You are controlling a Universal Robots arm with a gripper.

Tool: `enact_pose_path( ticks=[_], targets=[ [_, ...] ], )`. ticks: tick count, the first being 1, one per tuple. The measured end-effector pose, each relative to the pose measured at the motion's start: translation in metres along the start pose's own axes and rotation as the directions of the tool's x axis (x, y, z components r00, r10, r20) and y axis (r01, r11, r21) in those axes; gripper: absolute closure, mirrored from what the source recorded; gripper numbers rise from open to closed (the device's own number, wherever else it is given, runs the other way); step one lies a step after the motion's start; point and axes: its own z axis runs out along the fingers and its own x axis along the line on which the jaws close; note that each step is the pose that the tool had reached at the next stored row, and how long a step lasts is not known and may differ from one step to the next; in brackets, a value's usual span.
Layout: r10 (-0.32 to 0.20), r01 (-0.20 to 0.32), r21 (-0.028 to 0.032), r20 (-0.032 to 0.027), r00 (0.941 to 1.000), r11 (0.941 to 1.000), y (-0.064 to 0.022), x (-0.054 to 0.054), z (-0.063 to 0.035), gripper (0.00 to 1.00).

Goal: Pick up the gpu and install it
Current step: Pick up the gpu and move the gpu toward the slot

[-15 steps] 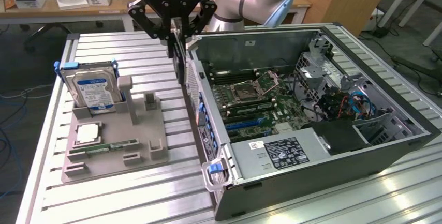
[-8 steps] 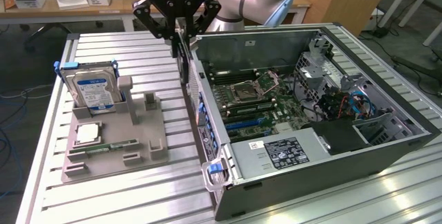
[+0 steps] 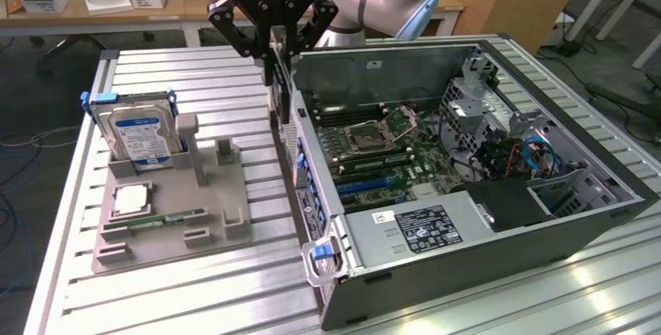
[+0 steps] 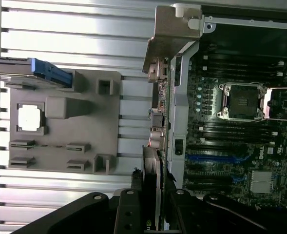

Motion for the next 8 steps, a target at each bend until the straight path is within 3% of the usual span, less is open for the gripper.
enact_pose_path(
  ticks=[8],
  targets=[
    [0.000,0.000,0.0000,0.0000,1.0000,1.0000,-0.0004,-0.0098,0.0003,0.73]
  ],
)
